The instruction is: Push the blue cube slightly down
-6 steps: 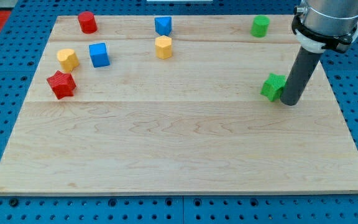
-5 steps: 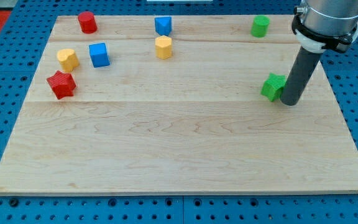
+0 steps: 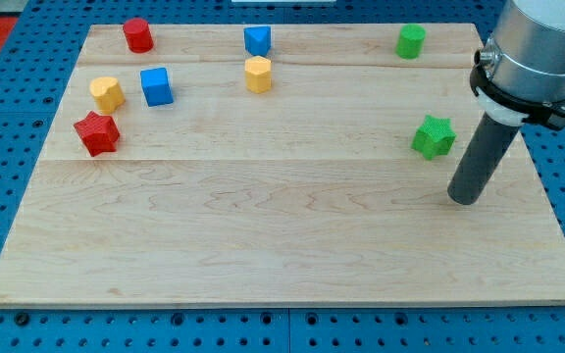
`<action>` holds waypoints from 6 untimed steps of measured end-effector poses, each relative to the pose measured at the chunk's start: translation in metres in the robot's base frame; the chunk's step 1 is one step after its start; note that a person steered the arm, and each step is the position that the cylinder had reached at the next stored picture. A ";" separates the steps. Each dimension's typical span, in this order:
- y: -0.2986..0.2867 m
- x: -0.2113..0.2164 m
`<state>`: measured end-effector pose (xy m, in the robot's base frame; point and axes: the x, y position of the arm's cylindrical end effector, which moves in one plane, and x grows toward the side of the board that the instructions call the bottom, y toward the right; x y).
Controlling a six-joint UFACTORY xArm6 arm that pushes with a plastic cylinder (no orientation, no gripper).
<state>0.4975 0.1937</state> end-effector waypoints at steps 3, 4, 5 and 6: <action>-0.104 -0.053; -0.139 -0.097; -0.200 -0.136; -0.238 -0.154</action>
<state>0.3439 -0.0444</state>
